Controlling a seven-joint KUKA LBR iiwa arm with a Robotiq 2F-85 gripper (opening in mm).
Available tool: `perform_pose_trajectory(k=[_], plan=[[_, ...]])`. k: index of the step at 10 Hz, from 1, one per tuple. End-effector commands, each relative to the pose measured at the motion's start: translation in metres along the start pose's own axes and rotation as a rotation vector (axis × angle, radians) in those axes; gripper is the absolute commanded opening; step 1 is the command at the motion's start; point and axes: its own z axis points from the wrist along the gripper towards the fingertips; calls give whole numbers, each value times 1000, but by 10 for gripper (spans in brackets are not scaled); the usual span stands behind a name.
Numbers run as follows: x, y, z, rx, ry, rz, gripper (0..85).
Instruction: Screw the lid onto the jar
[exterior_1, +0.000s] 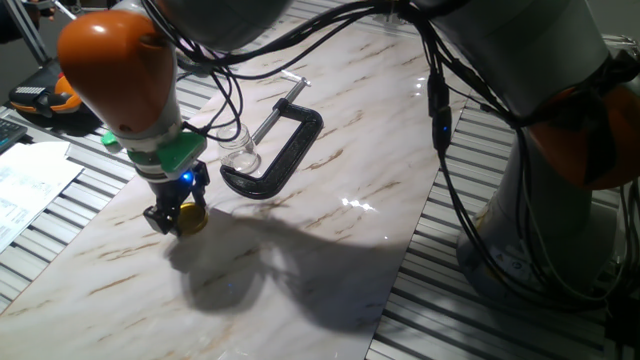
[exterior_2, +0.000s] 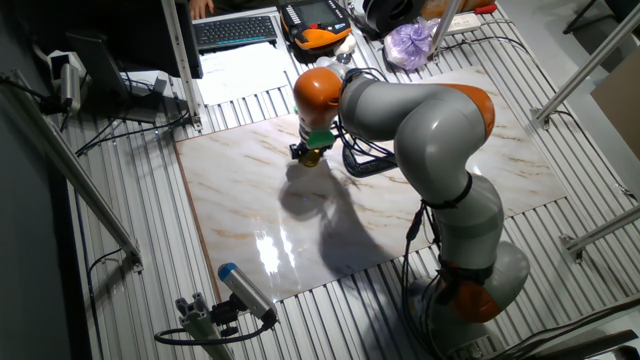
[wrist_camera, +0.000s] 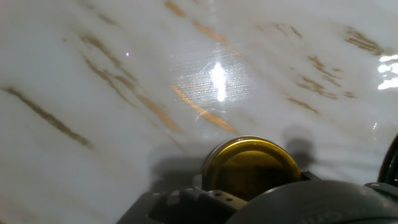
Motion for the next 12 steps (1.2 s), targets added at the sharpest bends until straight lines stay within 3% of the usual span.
perform_pose_trajectory(k=[1, 4, 8, 12], plan=[[0, -1, -2, 2, 0, 0, 340], [1, -2, -5, 4, -6, 6, 340], [-1, -10, -19, -20, 0, 11, 340], [0, -16, -30, -12, -8, 14, 340]])
